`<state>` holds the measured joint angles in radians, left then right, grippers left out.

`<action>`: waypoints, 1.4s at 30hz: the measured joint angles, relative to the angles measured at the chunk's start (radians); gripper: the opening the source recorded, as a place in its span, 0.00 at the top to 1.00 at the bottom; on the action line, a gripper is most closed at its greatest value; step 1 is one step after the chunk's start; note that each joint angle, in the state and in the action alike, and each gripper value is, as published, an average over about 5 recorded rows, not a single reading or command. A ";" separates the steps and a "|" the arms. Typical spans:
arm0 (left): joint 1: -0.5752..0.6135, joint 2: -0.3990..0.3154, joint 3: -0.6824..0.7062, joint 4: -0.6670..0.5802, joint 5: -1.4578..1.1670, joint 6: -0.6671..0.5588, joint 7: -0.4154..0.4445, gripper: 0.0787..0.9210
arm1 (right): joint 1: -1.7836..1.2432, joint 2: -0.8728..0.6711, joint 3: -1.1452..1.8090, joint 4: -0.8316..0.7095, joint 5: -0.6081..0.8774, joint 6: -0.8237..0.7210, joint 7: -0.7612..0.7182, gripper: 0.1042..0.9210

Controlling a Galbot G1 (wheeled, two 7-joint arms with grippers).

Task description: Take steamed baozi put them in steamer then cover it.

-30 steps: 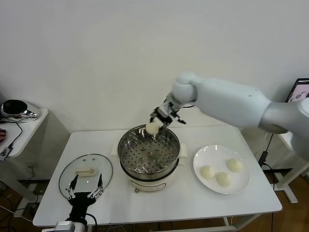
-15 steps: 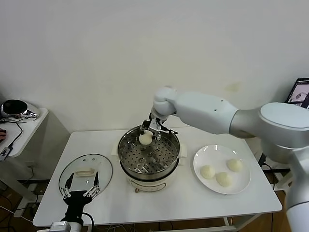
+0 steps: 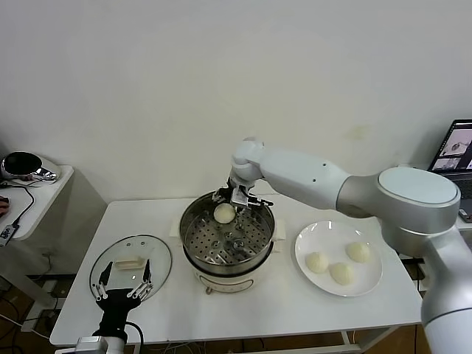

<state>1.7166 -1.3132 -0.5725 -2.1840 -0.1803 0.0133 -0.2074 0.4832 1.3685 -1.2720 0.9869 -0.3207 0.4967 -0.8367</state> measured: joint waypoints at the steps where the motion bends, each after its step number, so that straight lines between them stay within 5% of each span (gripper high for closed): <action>1: 0.000 0.002 0.000 -0.002 -0.001 0.001 0.002 0.12 | 0.014 -0.010 -0.005 0.016 0.026 -0.021 -0.007 0.13; 18: -0.013 0.037 0.007 -0.051 -0.008 0.037 0.008 0.12 | 0.305 -0.456 -0.165 0.557 0.534 -0.686 -0.101 0.12; 29: -0.009 0.043 -0.009 -0.062 -0.012 0.037 0.012 0.12 | 0.271 -0.726 -0.174 0.673 0.524 -0.829 -0.150 0.12; 42: -0.020 0.033 -0.030 -0.048 -0.005 0.042 0.008 0.12 | -0.027 -0.789 0.016 0.573 0.421 -0.829 -0.185 0.12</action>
<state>1.6963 -1.2802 -0.6024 -2.2323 -0.1856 0.0550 -0.1999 0.4560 0.5798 -1.2560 1.5599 0.1002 -0.3319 -1.0219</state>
